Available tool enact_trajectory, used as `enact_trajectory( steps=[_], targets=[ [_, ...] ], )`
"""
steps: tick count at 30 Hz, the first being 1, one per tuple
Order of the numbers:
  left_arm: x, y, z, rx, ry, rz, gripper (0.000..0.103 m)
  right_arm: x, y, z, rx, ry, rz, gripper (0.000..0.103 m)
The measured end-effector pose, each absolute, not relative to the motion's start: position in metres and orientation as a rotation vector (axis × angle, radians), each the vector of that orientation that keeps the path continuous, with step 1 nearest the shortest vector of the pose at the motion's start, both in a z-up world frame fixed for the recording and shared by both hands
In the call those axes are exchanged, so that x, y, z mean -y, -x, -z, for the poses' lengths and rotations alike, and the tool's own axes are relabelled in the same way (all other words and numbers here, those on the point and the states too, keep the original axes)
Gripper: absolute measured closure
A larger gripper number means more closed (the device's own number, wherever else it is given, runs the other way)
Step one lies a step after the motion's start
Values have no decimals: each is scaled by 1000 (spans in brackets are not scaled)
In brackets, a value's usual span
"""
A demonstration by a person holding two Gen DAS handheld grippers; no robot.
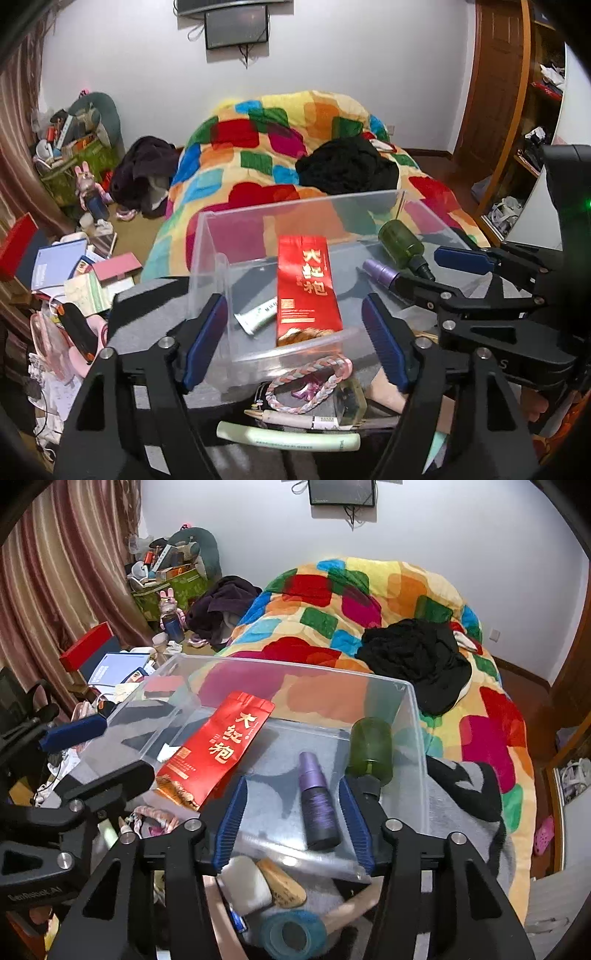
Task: Organize objects
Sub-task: 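Move both grippers back toward the remaining items on the blanket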
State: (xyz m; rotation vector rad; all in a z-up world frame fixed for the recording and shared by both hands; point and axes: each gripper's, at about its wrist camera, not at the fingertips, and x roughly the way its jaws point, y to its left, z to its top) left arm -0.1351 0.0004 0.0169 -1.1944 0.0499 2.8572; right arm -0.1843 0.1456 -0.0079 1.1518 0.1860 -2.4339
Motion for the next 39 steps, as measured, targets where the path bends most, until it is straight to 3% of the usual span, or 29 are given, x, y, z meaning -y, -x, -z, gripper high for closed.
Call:
enact_trajectory(
  steps=[11,24,36,39],
  targets=[
    [19,98,-35,-38,1101,-2925,7,-171,145,-27,-180,-1010,2509,27],
    [25,75,43,7,1415,-2740,5,-200,102,13,-179,-1163,2442,26],
    [-1,82,50,-91,1424,-2725,5,-206,77,50,-93,-1275,2328,26],
    [7,85,59,-32,1483,-2733,7,-200,73,50,-114,-1262,2328,27]
  ],
)
